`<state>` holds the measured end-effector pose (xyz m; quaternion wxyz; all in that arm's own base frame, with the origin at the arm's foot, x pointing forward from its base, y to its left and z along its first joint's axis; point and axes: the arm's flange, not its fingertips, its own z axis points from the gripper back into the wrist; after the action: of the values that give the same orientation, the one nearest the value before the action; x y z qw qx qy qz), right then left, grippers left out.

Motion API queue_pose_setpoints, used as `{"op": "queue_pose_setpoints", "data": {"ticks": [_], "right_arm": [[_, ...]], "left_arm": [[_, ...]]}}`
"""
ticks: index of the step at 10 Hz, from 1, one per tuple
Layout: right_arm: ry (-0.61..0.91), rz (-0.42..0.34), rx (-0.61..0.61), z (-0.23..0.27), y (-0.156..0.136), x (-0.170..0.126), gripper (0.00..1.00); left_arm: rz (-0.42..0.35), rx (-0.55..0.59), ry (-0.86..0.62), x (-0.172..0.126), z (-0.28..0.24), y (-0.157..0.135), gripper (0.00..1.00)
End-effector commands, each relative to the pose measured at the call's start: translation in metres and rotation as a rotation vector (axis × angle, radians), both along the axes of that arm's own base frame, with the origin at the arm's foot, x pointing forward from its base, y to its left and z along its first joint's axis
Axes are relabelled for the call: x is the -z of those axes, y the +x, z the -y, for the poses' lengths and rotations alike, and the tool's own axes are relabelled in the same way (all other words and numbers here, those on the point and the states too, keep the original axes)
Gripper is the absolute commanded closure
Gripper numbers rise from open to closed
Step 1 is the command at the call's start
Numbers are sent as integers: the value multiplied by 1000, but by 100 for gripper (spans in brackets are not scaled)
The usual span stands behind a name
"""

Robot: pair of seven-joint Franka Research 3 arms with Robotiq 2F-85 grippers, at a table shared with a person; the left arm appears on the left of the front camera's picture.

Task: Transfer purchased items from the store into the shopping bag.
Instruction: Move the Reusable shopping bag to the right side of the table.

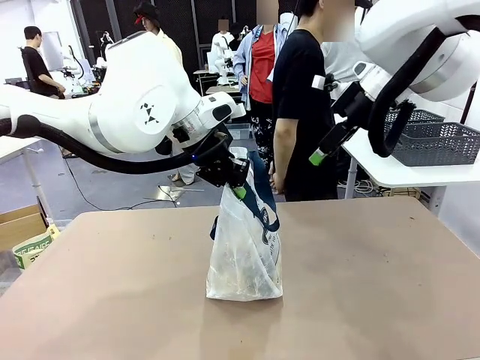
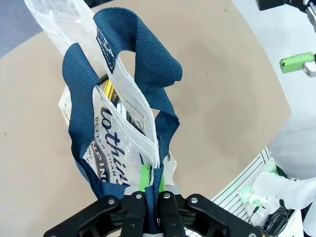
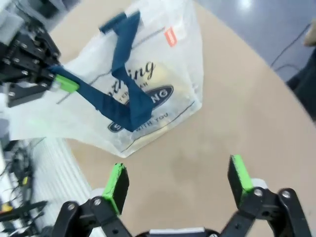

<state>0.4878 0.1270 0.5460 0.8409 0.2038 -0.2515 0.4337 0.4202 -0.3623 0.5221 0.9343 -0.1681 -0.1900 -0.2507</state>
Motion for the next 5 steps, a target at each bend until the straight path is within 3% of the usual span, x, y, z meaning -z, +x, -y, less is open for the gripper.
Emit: {"op": "queue_pose_setpoints", "data": {"ticks": [1, 5], "right_arm": [[-35, -31, -5, -5, 3, 2, 0], [-35, -31, -5, -5, 3, 2, 0]], "left_arm": [[2, -1, -1, -1, -1, 0, 100], [2, -1, -1, -1, -1, 0, 100]]}}
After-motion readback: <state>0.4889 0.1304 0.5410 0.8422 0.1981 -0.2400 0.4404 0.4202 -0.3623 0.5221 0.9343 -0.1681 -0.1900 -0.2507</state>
